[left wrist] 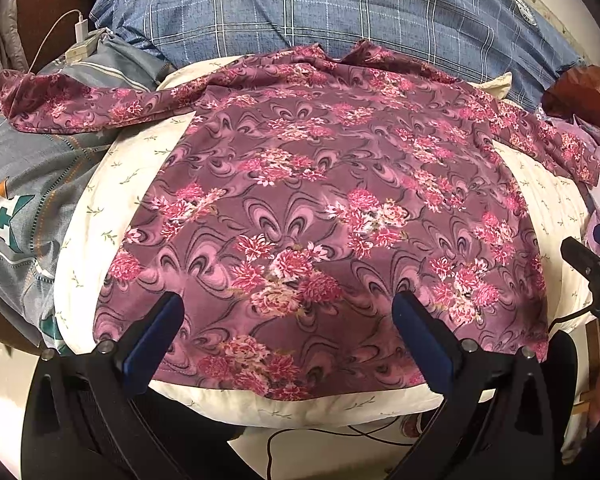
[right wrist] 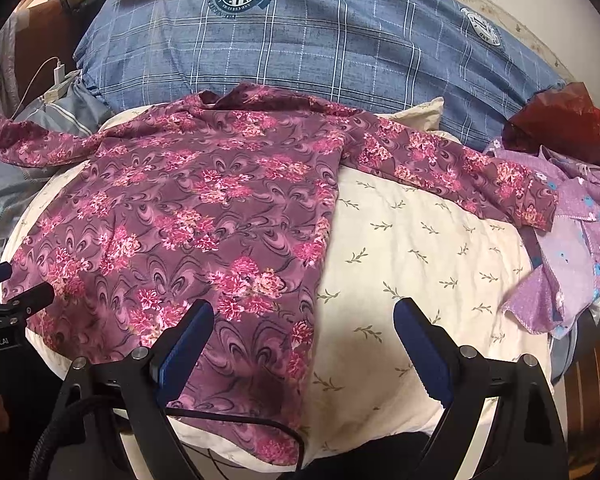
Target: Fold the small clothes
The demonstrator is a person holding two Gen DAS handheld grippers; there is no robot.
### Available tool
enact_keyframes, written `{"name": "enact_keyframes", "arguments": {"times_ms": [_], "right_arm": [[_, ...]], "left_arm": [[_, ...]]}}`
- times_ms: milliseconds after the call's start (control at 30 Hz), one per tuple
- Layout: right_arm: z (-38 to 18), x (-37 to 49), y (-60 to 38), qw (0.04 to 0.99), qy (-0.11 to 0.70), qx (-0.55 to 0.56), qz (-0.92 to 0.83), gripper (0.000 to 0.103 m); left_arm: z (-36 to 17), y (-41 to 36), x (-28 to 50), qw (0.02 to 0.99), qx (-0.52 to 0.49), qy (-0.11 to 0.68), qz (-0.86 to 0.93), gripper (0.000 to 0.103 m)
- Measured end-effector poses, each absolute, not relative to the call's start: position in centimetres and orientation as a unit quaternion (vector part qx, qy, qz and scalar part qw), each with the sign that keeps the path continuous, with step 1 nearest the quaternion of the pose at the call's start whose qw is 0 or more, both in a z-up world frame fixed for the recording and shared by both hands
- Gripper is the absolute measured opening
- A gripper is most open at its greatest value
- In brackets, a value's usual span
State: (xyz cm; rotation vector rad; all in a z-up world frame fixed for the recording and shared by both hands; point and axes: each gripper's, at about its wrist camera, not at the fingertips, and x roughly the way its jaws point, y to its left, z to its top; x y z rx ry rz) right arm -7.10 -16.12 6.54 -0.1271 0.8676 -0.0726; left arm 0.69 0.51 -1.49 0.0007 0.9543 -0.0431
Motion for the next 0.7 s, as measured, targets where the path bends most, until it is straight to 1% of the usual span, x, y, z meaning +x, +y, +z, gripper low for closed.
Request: {"name": "enact_keyframes", "arguments": {"times_ms": [500,700], "right_arm": [[5.8,-5.7,-17.1,0.9,0.432,-0.049,-0.03,0.092],[5.6,-4.4,-18.8,0.894,0.446,-0.028,-0.031,0.092]], "left_arm": [[-2.2,-0.1,2.3,0.877,0.0,0.479,-0.026,0.103],[-2.5,-0.1,3.9,0.861,-0.014,0.507,-0.04,0.103]]}}
